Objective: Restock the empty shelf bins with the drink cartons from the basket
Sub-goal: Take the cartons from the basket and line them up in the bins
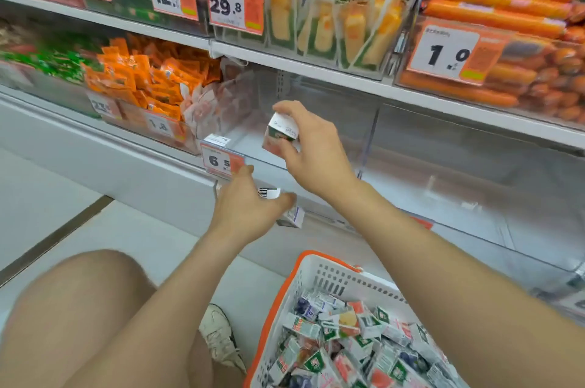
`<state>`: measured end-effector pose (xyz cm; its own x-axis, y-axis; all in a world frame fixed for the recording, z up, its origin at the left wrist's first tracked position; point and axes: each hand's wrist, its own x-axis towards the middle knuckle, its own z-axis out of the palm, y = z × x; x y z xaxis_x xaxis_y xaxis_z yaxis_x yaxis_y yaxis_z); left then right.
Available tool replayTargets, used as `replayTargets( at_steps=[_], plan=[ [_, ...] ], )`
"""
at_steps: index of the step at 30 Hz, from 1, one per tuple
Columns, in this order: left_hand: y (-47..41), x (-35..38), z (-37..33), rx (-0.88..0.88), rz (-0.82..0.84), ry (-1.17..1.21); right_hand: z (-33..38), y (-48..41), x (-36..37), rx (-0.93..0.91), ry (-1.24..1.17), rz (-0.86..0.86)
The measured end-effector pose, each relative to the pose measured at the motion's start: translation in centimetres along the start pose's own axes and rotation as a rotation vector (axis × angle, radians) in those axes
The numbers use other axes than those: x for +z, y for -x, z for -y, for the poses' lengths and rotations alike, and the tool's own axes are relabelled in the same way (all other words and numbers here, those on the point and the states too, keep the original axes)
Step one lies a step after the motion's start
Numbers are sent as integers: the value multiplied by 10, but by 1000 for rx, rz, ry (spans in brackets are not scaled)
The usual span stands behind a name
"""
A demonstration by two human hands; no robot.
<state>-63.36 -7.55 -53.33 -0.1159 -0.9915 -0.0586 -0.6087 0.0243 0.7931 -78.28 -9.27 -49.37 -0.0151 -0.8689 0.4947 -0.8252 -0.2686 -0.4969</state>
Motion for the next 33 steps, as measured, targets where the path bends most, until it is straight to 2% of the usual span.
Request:
replayTargets(
  at_steps=[3,9,12,14,17,21,25,27,29,33],
  plan=[
    [-3,1,9,33,43,-100,0,-35,34,156,33,118],
    [-14,4,27,-4,61,-147,-9,-74,86,410,-117,431],
    [-19,5,30,-22,48,-151,-12,-82,91,379,-136,531],
    [-21,4,29,-29,47,-141,-8,-82,82,295,-64,557],
    [-21,6,25,-65,60,-68,-4,-62,60,140,59,401],
    [-18,13,15,-126,124,181,-6,-4,15,-110,56,125],
    [2,19,-12,-224,255,374,-28,72,-36,-131,60,22],
    [14,25,-25,-215,320,423,-38,103,-56,-100,82,-22],
    [28,33,-40,-220,411,504,-47,126,-71,31,14,-52],
    [54,50,-66,-184,588,616,-54,146,-104,376,-462,-132]
  ],
)
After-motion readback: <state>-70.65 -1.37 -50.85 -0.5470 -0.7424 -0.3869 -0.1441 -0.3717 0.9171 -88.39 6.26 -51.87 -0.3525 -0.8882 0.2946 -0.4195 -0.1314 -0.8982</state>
